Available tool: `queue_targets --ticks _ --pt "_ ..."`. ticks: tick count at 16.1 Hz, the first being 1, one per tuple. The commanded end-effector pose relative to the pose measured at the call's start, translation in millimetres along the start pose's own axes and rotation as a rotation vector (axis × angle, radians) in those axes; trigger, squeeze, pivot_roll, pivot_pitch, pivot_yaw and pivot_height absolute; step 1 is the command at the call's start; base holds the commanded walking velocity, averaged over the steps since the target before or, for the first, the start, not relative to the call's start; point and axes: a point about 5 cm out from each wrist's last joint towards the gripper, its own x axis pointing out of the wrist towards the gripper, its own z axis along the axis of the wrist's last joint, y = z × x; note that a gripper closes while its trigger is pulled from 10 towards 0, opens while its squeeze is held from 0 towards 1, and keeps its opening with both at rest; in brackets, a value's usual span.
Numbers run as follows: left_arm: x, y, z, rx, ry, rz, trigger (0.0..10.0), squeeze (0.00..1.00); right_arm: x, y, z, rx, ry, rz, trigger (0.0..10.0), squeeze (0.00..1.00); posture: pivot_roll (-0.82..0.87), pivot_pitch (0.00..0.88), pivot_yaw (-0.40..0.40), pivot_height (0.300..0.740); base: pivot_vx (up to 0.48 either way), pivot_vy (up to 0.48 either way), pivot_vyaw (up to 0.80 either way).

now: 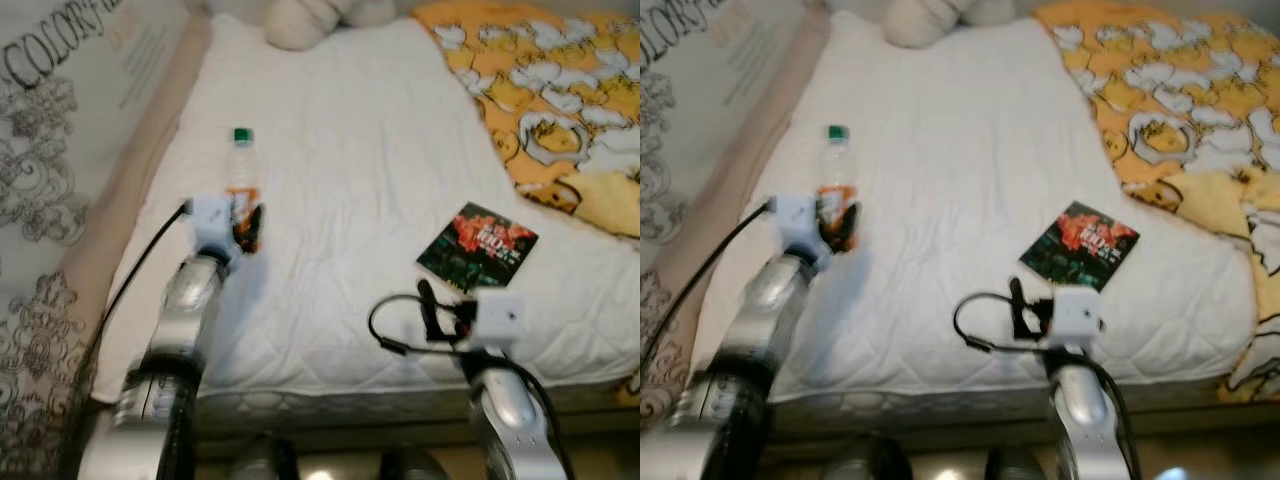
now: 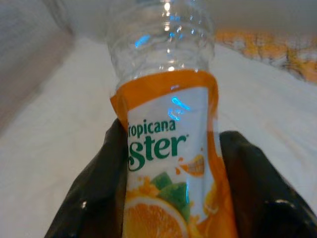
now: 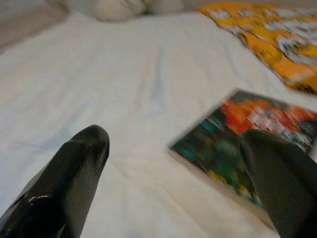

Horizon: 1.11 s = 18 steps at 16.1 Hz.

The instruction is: Clean up the room

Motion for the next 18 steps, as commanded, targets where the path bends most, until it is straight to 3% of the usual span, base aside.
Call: queue_targets --ticks 1,3,4,8,13,18 --pt "-17.1 -3.3 20.1 0.020 -0.141 0.004 0.0 0.00 5.8 -9.3 2.2 0.007 -0.023 -0.008 10.0 0.00 0.10 0.000 -0.035 0.690 0.000 0.000 0.00" --pt "-31.9 -10.1 14.5 0.000 -0.130 0.000 0.0 0.00 10.4 -14.7 -1.0 -0.006 -0.008 -0.014 10.0 0.00 0.11 0.000 -0.057 0.690 0.000 0.000 0.00" --pt "-35.9 -16.3 13.4 -0.054 -0.132 -0.002 10.0 0.00 14.9 -16.5 -3.0 -0.009 0.001 -0.011 10.0 0.00 0.13 0.000 -0.074 0.690 0.000 0.000 0.00" --pt "-36.6 -41.5 21.7 -0.114 -0.139 -0.125 10.0 0.00 32.7 -16.6 1.0 -0.023 -0.009 0.000 10.0 0.00 0.12 0.000 -0.070 0.690 0.000 -0.358 0.00" --pt "-49.8 -39.3 20.6 -0.086 -0.112 -0.167 10.0 0.00 32.9 -17.6 -2.6 -0.070 -0.012 0.013 10.0 0.00 0.10 0.000 -0.056 0.690 0.000 -0.475 0.00" --pt "-42.1 -42.9 16.9 -0.097 -0.073 -0.153 10.0 0.00 26.3 -11.0 -2.7 -0.027 -0.024 0.029 10.0 0.00 0.09 0.000 -0.059 0.714 0.000 -0.474 0.00"
